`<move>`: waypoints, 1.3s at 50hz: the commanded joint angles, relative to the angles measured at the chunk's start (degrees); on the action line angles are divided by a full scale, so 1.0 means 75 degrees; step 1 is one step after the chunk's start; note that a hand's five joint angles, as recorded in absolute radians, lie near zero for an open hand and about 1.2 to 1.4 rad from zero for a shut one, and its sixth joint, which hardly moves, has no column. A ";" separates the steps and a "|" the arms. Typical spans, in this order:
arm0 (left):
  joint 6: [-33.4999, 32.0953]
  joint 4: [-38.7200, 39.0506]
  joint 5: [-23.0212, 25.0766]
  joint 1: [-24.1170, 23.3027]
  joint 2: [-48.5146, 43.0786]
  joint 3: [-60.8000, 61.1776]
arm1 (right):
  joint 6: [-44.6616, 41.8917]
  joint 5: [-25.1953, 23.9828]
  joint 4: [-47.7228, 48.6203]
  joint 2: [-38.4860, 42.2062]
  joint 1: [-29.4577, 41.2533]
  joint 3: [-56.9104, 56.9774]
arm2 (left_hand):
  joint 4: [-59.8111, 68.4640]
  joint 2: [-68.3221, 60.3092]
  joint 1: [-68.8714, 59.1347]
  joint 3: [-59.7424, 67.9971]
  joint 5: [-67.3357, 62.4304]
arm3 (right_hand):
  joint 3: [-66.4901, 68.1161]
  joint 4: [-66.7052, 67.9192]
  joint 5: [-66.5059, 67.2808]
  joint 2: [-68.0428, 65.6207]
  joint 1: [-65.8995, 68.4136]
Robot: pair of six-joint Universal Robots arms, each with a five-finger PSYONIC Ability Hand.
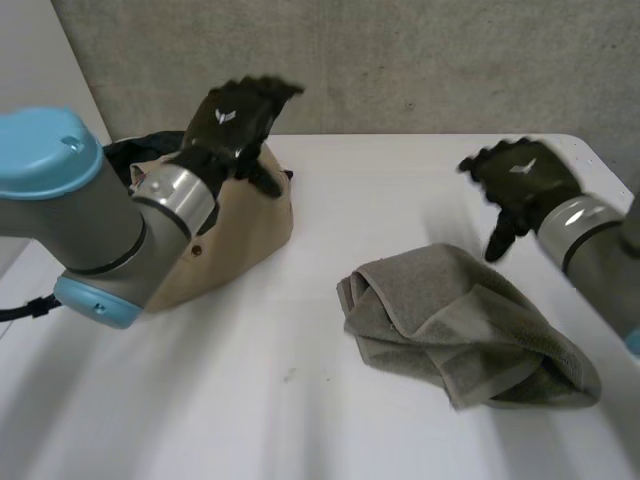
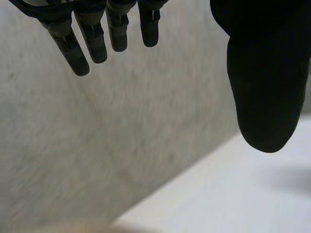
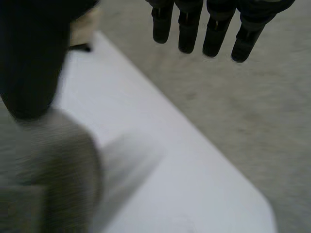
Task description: Fold the laundry.
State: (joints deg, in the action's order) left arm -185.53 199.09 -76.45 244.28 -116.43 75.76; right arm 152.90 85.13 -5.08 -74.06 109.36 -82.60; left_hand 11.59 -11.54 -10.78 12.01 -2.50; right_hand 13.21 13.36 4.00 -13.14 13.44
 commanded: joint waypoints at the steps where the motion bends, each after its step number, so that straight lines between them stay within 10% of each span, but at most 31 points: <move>1: -0.2601 -0.0201 -0.0049 0.0394 -0.1807 -0.0620 | -0.0090 -0.0054 -0.0085 0.0580 0.0442 -0.0166 | -0.0003 -0.0003 -0.0105 -0.0060 0.0126 | -0.0428 -0.0448 -0.0533 0.0418 -0.0459; 12: -0.3377 -0.0189 -0.0119 0.0476 -0.3893 -0.2576 | -0.0090 0.0203 0.0523 0.1038 0.0559 -0.0669 | 0.0711 -0.0717 -0.0819 0.0654 -0.0589 | -0.0428 -0.0448 -0.0533 0.0418 -0.0459; 22: -0.3985 -0.0213 -0.1020 0.1541 -0.4645 -0.3644 | -0.0113 0.0216 0.0735 0.1015 0.0559 -0.0869 | 0.9122 -0.9128 -0.9230 0.9065 -0.8999 | -0.0428 -0.0448 -0.0533 0.0418 -0.0459; 40: -0.5720 0.0069 -0.1877 0.2468 -0.4903 -0.4512 | -0.0078 0.0204 0.0817 0.0933 0.0500 -0.0881 | 0.8792 -0.8798 -0.8900 0.8735 -0.8669 | -0.0428 -0.0448 -0.0533 0.0418 -0.0459; 43: -0.5720 0.0022 -0.1889 0.2375 -0.4867 -0.4395 | -0.0055 0.0204 0.0806 0.0839 0.0465 -0.0881 | 0.6466 -0.6472 -0.6574 0.6409 -0.6343 | -0.0428 -0.0448 -0.0533 0.0418 -0.0459; 46: -0.5662 -0.0014 -0.1865 0.2129 -0.4529 -0.3951 | -0.0043 0.0215 0.0794 0.0710 0.0453 -0.0869 | 0.0570 -0.0576 -0.0678 0.0513 -0.0448 | -0.0428 -0.0448 -0.0533 0.0418 -0.0459; 65: -0.3132 -0.0388 -0.1783 0.0278 0.0358 0.0432 | -0.0488 0.0075 -0.1419 -0.0743 -0.0483 -0.0166 | 0.0131 -0.0137 -0.0239 0.0074 -0.0009 | -0.0428 -0.0448 -0.0533 0.0418 -0.0459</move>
State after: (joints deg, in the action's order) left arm -216.62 198.28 -90.02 252.74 -124.25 70.16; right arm 151.23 85.87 -6.69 -77.34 110.61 -86.50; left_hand 13.61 -13.55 -13.88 14.46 -2.90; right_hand 11.39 11.26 2.05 -11.52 12.04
